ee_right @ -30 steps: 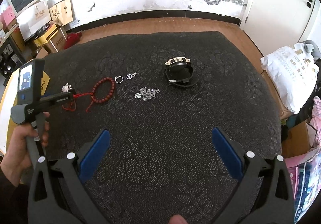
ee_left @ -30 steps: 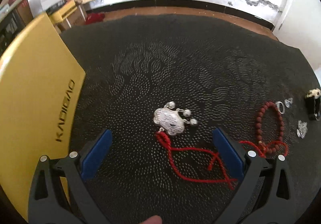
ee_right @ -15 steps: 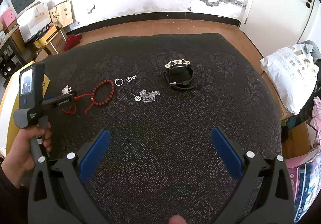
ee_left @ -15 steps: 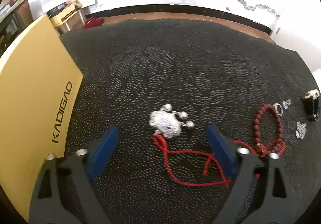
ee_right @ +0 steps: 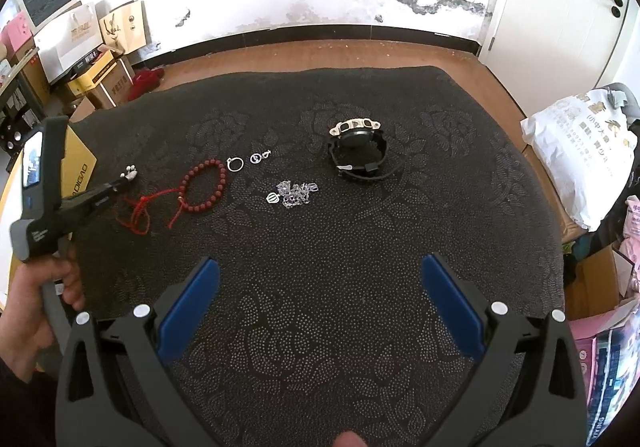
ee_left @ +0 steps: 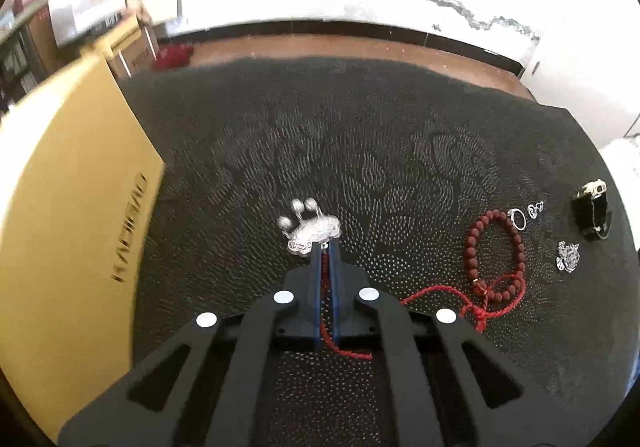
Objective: Organize jewelry
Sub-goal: 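Lift the pendant with the left tool while the right tool grasps the black watch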
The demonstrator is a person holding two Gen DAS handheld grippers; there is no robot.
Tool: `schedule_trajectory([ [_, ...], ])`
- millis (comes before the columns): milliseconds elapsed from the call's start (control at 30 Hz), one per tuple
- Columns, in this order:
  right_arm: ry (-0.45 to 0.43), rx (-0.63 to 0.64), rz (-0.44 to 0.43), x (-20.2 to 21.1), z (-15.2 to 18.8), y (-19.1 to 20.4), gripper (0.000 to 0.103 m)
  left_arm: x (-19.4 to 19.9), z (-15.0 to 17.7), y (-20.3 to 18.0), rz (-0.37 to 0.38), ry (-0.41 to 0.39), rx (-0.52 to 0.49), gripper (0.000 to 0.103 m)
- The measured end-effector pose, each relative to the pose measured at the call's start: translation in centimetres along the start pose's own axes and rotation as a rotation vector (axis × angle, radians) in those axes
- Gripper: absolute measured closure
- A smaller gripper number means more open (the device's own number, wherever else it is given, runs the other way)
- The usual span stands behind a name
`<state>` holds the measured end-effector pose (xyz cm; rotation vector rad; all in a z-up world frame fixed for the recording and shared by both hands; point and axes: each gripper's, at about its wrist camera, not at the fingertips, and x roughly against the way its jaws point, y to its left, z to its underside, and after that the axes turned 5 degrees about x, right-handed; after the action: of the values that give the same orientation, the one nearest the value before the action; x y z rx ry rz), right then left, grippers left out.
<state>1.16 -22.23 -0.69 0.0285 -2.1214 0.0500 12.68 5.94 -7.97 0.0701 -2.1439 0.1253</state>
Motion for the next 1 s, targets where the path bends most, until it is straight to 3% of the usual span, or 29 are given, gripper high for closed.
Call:
schedule_trajectory([
  [367,0.008,0.013,-0.035,-1.4,-0.1,0.4,0.005,8.7,-1.0,-0.2,0.018,-0.11,-0.053,0.1],
  [467,0.015,0.034,-0.026,-2.3,0.1,0.2,0.005,10.4,-1.2,0.8,0.055,-0.114,-0.031,0.1],
  [733,0.081,-0.018,0.026,-7.3,-0.9,-3.4,0.005,12.3,-1.0,0.8,0.063,-0.148,-0.084,0.1],
  [1000,0.036,0.028,0.066,-11.8,-6.1,-4.3,0.005,12.5,-1.1,0.6,0.072,-0.156,-0.097,0.1],
])
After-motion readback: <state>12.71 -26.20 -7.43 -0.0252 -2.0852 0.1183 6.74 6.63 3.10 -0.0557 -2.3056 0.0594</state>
